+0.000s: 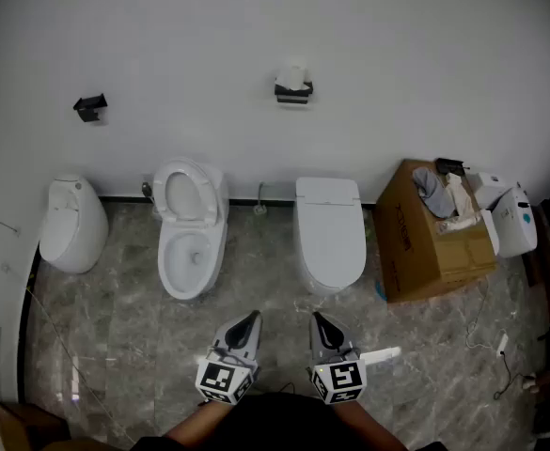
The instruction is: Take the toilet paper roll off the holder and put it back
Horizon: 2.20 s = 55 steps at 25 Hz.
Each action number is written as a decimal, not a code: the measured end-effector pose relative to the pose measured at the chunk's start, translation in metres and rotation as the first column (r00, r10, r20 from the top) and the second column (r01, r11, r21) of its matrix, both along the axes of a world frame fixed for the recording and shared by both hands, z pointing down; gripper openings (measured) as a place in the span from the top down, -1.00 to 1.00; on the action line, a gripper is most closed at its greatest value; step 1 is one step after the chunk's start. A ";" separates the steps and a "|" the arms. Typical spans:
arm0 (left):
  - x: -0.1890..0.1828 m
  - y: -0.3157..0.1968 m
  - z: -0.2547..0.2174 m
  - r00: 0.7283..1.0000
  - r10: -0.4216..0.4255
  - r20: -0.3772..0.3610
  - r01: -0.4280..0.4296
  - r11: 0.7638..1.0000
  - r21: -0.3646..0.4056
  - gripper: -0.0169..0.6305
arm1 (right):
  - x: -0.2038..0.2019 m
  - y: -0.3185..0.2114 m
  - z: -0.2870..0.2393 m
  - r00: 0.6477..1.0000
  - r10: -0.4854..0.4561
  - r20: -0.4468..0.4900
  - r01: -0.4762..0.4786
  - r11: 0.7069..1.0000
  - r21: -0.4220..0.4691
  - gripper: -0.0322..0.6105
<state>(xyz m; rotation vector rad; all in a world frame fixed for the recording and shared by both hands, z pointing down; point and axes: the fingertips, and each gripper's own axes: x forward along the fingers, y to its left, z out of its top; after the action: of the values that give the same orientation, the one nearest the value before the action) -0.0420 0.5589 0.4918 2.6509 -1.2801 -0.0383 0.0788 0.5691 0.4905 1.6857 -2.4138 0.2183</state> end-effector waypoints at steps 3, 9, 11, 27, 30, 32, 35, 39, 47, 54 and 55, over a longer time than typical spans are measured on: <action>-0.012 -0.008 0.009 1.000 -0.015 -0.020 0.014 0.999 -0.049 0.91 | -0.012 -0.008 0.001 1.000 -0.007 -0.007 0.007 1.000 0.001 0.91; -0.046 -0.030 0.008 1.000 -0.005 0.010 0.005 1.000 -0.002 0.91 | -0.036 -0.028 -0.006 0.997 0.034 0.063 -0.036 0.999 0.039 0.91; -0.053 -0.033 0.007 1.000 0.009 0.020 -0.009 1.000 0.016 0.91 | -0.041 -0.033 -0.005 0.996 0.051 0.066 -0.054 0.998 0.039 0.90; -0.071 -0.103 0.028 1.000 -0.018 0.013 0.018 1.000 -0.014 0.91 | -0.069 -0.109 0.008 0.998 -0.028 0.056 0.027 1.000 0.016 0.90; -0.061 -0.140 0.035 1.000 -0.014 -0.008 0.014 1.000 -0.015 0.91 | -0.058 -0.149 0.016 0.997 -0.037 0.074 0.036 0.999 0.012 0.90; -0.054 -0.171 0.036 1.000 -0.015 0.003 0.015 1.000 -0.004 0.91 | -0.048 -0.180 0.014 0.995 -0.038 0.089 0.036 0.999 0.016 0.90; -0.041 -0.226 0.032 0.999 -0.040 0.031 0.039 0.999 0.019 0.91 | -0.024 -0.233 0.006 0.995 -0.026 0.099 0.023 0.999 0.035 0.90; -0.027 -0.292 0.017 0.996 -0.078 0.033 0.075 0.994 0.085 0.91 | 0.013 -0.301 0.009 0.995 -0.001 0.101 -0.002 1.000 0.025 0.90; 0.012 -0.393 0.021 0.991 -0.122 0.052 0.119 0.991 0.054 0.91 | 0.066 -0.403 0.022 0.997 -0.006 0.083 0.005 1.000 0.011 0.90; 0.028 -0.442 0.025 0.989 -0.134 0.067 0.131 0.990 0.050 0.91 | 0.076 -0.457 0.046 0.995 -0.026 0.096 0.028 0.999 -0.028 0.90; 0.028 -0.449 0.025 0.989 -0.133 0.065 0.130 0.990 0.044 0.91 | 0.077 -0.465 0.045 0.995 -0.026 0.100 0.029 0.999 -0.027 0.90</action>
<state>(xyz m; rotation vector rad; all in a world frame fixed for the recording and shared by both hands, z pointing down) -0.0135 0.1097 0.5164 2.6173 -1.4900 0.0067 0.1556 0.1040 0.5352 1.6663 -2.4911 0.3390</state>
